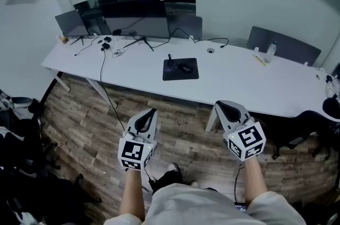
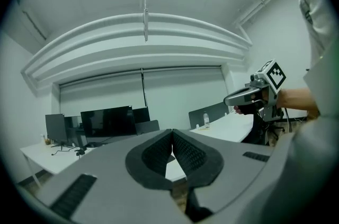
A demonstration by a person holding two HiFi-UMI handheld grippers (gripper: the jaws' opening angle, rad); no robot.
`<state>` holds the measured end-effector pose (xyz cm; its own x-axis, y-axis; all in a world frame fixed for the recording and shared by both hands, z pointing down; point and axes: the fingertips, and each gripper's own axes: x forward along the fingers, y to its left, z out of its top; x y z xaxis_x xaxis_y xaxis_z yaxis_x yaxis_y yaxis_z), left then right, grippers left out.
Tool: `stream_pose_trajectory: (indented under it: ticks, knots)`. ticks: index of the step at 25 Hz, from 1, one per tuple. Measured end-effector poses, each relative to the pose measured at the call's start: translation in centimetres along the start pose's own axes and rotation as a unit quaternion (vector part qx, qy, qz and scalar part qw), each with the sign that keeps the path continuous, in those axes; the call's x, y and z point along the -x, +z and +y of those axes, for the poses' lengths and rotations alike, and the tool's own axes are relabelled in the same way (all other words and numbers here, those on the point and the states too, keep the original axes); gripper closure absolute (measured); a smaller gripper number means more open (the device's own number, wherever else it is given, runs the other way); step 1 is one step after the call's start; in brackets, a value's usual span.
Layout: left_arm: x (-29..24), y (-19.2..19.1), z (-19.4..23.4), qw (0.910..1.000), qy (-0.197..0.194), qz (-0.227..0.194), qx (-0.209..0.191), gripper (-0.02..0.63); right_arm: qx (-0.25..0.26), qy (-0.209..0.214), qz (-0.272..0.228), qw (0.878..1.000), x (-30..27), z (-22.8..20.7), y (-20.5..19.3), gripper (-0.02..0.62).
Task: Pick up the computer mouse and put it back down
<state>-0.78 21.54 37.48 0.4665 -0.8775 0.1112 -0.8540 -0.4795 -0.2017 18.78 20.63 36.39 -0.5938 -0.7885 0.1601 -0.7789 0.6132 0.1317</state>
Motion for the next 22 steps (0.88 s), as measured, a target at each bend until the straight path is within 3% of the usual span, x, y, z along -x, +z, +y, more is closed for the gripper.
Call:
stream_pose_trajectory:
  ticks: [8, 14, 22]
  knots:
    - [-6.6, -1.6, 5.4, 1.0000, 0.002, -0.008, -0.005, 0.589, 0.016, 0.004, 0.009, 1.000, -7.7, -2.8, -1.0, 0.581]
    - [-14.9, -3.3, 13.7, 0.9998, -0.016, -0.011, 0.002, 0.589, 0.035, -0.029, 0.010, 0.999, -17.9, -7.0, 0.3, 0.581]
    - [-25.7, -3.9, 23.5, 0.9983, -0.058, -0.009, 0.005, 0.589, 0.020, -0.047, 0.037, 0.998, -30.6, -11.4, 1.8, 0.581]
